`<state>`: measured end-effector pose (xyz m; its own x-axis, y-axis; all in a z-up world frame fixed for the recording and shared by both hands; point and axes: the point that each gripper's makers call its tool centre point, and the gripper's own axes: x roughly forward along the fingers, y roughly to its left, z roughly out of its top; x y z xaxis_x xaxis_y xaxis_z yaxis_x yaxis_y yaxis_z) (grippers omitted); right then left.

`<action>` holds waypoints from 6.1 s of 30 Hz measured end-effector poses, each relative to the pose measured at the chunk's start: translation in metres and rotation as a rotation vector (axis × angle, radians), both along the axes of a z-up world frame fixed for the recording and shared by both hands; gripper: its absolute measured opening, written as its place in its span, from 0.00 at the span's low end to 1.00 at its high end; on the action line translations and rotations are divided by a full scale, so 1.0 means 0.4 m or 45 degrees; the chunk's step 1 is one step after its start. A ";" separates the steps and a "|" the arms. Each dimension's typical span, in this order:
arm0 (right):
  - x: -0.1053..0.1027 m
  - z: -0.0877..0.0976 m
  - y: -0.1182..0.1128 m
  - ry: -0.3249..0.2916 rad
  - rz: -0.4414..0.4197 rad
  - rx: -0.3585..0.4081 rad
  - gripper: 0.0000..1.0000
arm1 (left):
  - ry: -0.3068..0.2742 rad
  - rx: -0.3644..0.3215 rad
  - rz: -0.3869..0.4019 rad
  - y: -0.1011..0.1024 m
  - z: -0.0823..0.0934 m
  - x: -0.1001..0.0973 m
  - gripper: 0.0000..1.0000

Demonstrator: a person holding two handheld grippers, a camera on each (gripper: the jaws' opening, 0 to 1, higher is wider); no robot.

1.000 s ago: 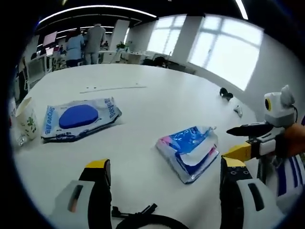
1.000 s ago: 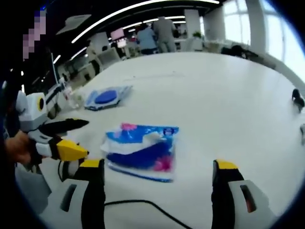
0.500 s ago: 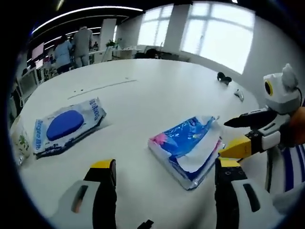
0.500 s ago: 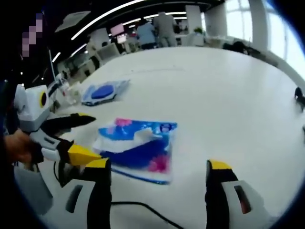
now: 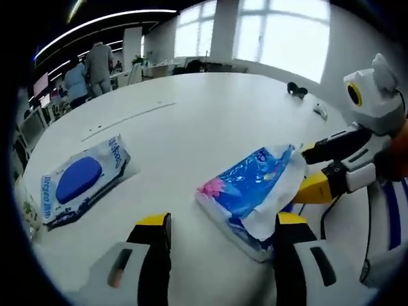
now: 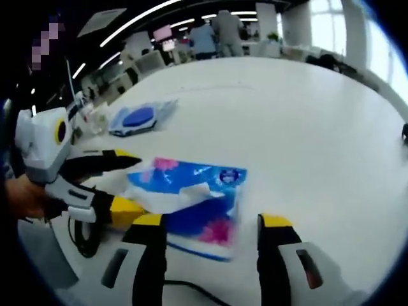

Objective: Arrange the tabletop items into an orderly group along one side of the table until the central work area is clear of visible clutter.

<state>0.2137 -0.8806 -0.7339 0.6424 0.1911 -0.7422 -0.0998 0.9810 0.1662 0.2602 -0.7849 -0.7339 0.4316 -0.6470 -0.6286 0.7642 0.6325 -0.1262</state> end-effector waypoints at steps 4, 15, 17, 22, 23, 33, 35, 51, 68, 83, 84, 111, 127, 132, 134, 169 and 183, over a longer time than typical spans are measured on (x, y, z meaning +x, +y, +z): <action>0.002 -0.005 0.000 0.013 0.000 0.006 0.45 | -0.007 0.007 0.003 -0.002 -0.002 0.007 0.56; 0.011 -0.009 -0.006 0.036 -0.021 0.001 0.19 | 0.011 0.016 -0.013 -0.013 -0.015 0.001 0.33; 0.009 -0.011 -0.008 0.044 -0.025 -0.003 0.15 | 0.004 0.015 -0.018 -0.016 -0.013 -0.001 0.30; 0.007 -0.010 -0.011 0.048 -0.039 -0.003 0.10 | 0.017 0.007 -0.008 -0.017 -0.013 -0.002 0.22; 0.005 -0.009 -0.013 0.051 -0.041 -0.005 0.09 | 0.017 0.007 -0.010 -0.017 -0.012 -0.003 0.20; -0.002 0.000 -0.017 0.066 -0.104 0.040 0.03 | -0.007 0.002 -0.016 -0.020 0.006 -0.003 0.13; -0.002 0.004 -0.016 0.065 -0.111 0.050 0.01 | -0.010 0.000 -0.018 -0.020 0.012 -0.003 0.13; 0.072 0.063 -0.021 0.012 -0.107 0.072 0.00 | -0.072 -0.018 -0.004 -0.030 0.080 0.079 0.10; 0.209 0.114 -0.025 -0.040 -0.106 0.099 0.00 | -0.102 -0.027 0.064 -0.030 0.133 0.216 0.09; 0.298 0.104 -0.027 -0.041 -0.123 0.121 0.00 | -0.071 -0.033 0.127 -0.024 0.122 0.290 0.09; 0.303 0.103 -0.027 -0.039 -0.121 0.120 0.00 | -0.066 -0.033 0.132 -0.023 0.120 0.294 0.09; 0.425 0.041 -0.033 -0.012 -0.088 0.126 0.00 | 0.029 -0.048 0.211 -0.021 0.063 0.405 0.08; 0.468 0.006 -0.050 0.010 -0.097 0.140 0.00 | 0.074 0.012 0.218 -0.023 0.025 0.419 0.12; 0.477 -0.007 -0.054 0.024 -0.107 0.150 0.00 | 0.088 0.025 0.226 -0.023 0.017 0.424 0.13; 0.484 -0.003 -0.053 0.020 -0.098 0.145 0.00 | 0.089 0.031 0.228 -0.021 0.017 0.427 0.14; 0.484 0.007 -0.055 0.018 -0.056 0.082 0.17 | 0.092 0.120 0.234 0.010 0.036 0.432 0.32; 0.444 0.013 -0.066 0.033 -0.031 0.015 0.41 | 0.050 0.117 0.245 0.046 0.072 0.425 0.40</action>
<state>0.3915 -0.9071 -0.7288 0.6275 0.1844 -0.7565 -0.0712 0.9811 0.1800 0.4303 -0.7664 -0.7052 0.5155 -0.4945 -0.6998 0.6239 0.7764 -0.0891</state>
